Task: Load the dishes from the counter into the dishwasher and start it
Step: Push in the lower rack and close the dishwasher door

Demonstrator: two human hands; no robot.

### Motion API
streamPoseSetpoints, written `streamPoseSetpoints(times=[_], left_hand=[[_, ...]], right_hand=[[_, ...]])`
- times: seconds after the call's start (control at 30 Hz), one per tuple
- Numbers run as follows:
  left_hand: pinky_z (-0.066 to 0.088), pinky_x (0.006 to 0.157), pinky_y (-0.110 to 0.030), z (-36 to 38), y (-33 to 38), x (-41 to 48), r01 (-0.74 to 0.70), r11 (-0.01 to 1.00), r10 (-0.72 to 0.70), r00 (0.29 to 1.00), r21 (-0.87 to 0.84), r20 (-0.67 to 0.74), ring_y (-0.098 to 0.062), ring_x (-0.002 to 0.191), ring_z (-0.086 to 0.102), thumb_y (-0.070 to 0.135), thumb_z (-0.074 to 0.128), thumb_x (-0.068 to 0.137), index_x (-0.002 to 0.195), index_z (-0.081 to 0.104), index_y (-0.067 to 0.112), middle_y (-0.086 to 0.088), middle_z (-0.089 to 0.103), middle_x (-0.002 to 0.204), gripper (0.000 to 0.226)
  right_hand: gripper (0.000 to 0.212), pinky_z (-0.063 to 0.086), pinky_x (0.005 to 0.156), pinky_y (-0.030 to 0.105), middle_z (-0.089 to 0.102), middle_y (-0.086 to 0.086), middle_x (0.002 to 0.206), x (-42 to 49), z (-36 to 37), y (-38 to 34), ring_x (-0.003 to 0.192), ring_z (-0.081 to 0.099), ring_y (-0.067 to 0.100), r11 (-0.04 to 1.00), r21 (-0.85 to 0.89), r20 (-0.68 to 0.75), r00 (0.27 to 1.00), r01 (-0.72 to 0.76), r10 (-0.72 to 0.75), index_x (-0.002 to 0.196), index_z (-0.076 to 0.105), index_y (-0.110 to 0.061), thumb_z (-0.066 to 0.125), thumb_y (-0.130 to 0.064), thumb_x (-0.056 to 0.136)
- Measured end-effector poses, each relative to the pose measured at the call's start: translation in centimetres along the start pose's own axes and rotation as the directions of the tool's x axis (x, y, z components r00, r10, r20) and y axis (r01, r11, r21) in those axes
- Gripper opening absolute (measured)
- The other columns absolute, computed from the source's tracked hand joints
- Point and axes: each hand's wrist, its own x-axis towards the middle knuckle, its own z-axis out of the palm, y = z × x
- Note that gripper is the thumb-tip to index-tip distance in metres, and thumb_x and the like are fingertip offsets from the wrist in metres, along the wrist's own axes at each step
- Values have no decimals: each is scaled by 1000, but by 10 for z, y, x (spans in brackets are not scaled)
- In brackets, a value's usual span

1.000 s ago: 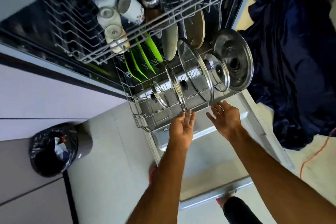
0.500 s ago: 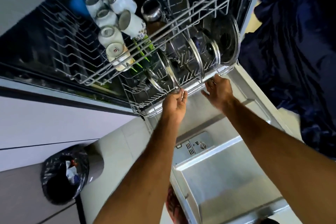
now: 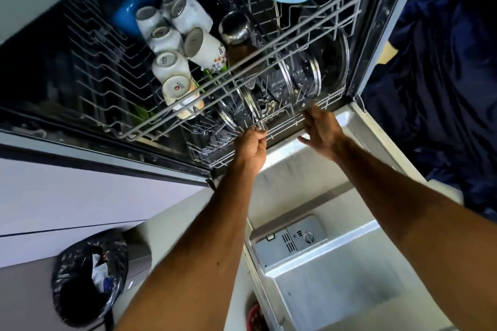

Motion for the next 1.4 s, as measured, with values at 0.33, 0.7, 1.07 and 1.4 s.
streamPoseSetpoints(times=[0.33, 0.7, 1.07, 1.4], left_hand=[[52, 85, -21, -21, -54, -98, 198, 980, -197, 980, 1, -22, -13, 82, 62, -13, 57, 91, 85, 61, 4, -7, 64, 84, 19], [56, 80, -28, -88, -236, -261, 501, 865, -503, 860, -42, -87, -16, 72, 70, -3, 56, 93, 86, 64, 10, -6, 71, 73, 17], [52, 89, -38, -179, -422, -343, 603, 728, -684, 677, -327, -272, -29, 83, 60, 49, 68, 90, 111, 55, -1, -17, 59, 92, 57], [28, 120, -45, -220, -480, -265, 373, 785, -544, 797, -495, -262, -23, 145, 35, 65, 82, 66, 151, 38, 26, -1, 38, 154, 103]], right_hand=[[62, 30, 118, 50, 40, -3, 159, -104, -36, 22, 146, 36, 19, 992, 123, -132, 991, -19, 36, 154, 38, -18, 35, -53, 104], [54, 39, 114, 50, 64, 8, 137, -315, -151, 144, 130, 57, 26, 936, 290, -276, 919, -201, 282, 139, 57, -12, 45, -49, 101], [66, 41, 112, 44, 54, 22, 140, -396, -256, 283, 120, 57, 33, 799, 530, -433, 720, -283, 542, 141, 45, 6, 47, -47, 102], [118, 31, 111, 57, 39, 15, 157, -307, -311, 378, 145, 35, 37, 717, 695, -342, 852, -55, 396, 156, 33, -13, 66, -76, 62]])
